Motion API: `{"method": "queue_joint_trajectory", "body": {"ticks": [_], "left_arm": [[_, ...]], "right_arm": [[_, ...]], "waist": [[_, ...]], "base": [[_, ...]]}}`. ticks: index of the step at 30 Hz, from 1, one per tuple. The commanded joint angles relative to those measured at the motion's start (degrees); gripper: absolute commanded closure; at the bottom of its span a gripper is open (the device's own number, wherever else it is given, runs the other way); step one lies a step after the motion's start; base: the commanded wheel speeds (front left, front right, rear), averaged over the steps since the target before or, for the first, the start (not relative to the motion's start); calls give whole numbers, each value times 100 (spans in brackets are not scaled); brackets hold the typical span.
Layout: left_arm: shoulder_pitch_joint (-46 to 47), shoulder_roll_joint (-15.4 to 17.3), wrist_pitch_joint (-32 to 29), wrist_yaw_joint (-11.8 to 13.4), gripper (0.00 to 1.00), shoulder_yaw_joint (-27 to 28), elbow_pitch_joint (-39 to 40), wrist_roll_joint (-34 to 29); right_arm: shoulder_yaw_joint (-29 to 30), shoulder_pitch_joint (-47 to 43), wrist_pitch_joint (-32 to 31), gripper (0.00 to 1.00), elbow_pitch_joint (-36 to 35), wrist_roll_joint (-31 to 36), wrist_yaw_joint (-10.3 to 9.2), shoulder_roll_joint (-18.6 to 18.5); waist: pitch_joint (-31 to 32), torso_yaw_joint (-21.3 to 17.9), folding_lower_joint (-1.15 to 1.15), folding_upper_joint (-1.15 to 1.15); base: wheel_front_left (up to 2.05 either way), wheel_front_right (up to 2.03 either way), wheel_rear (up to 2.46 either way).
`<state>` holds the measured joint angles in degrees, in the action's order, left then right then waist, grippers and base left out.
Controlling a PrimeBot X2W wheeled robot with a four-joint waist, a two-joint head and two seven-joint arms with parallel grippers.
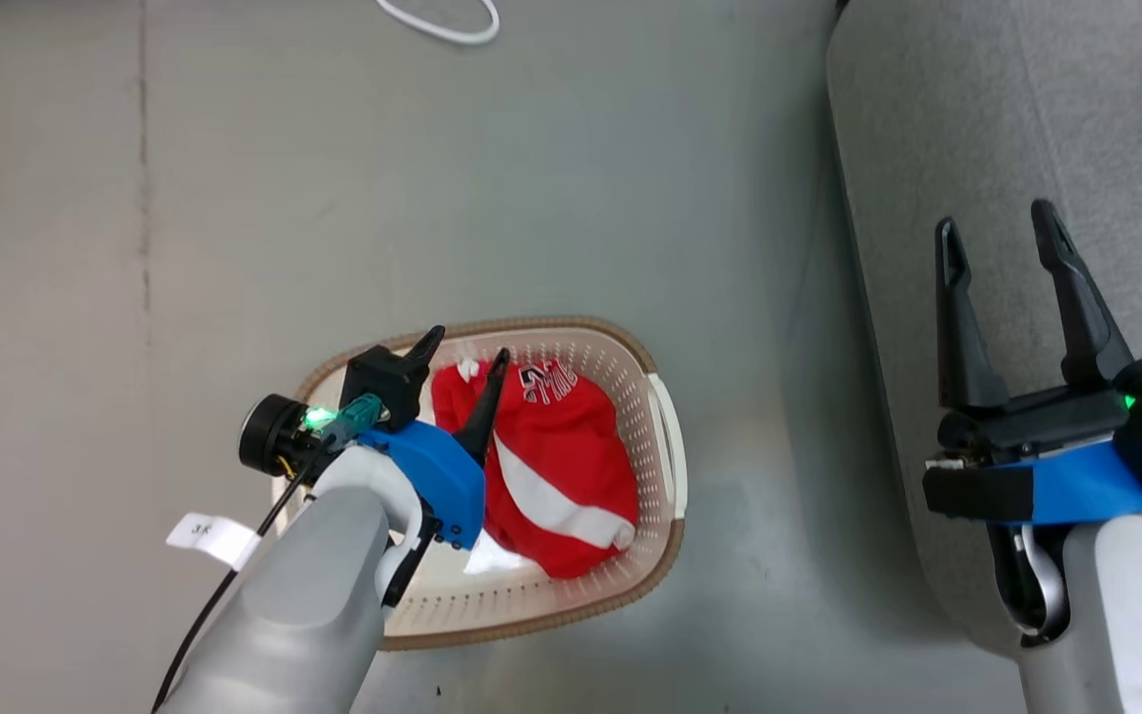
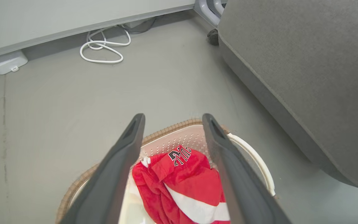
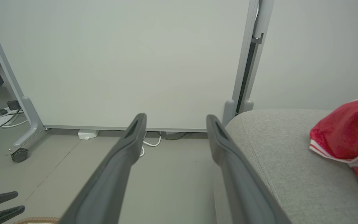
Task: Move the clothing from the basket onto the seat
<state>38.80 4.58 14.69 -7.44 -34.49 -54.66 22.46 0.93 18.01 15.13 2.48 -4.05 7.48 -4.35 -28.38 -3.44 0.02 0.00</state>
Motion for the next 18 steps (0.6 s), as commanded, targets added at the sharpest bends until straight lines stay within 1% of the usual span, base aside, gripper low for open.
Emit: {"method": "queue_joint_trajectory", "body": {"ticks": [1, 8, 15, 18], "left_arm": [[185, 16, -16, -1, 0, -123, -162, 131], [635, 46, -265, -2, 0, -697, -867, 657], [1062, 136, -519, -2, 0, -1014, -1296, 1039], [1295, 194, -762, -2, 0, -1089, -1502, 1222]], "right_arm": [[-23, 149, 2, 0, -52, 45, 3, -27], [-118, 434, 3, 0, -228, 77, 3, -33], [-181, 625, 2, 0, -426, 113, 2, -30], [-182, 669, 3, 0, -551, 132, 2, -11]], "waist": [[-434, -131, -2, 0], [-1085, -206, -2, 0], [-1677, -329, -2, 0], [-1977, -402, -2, 0]], "base": [[0, 0, 0], [0, 0, 0], [0, 0, 0], [0, 0, 0]]}}
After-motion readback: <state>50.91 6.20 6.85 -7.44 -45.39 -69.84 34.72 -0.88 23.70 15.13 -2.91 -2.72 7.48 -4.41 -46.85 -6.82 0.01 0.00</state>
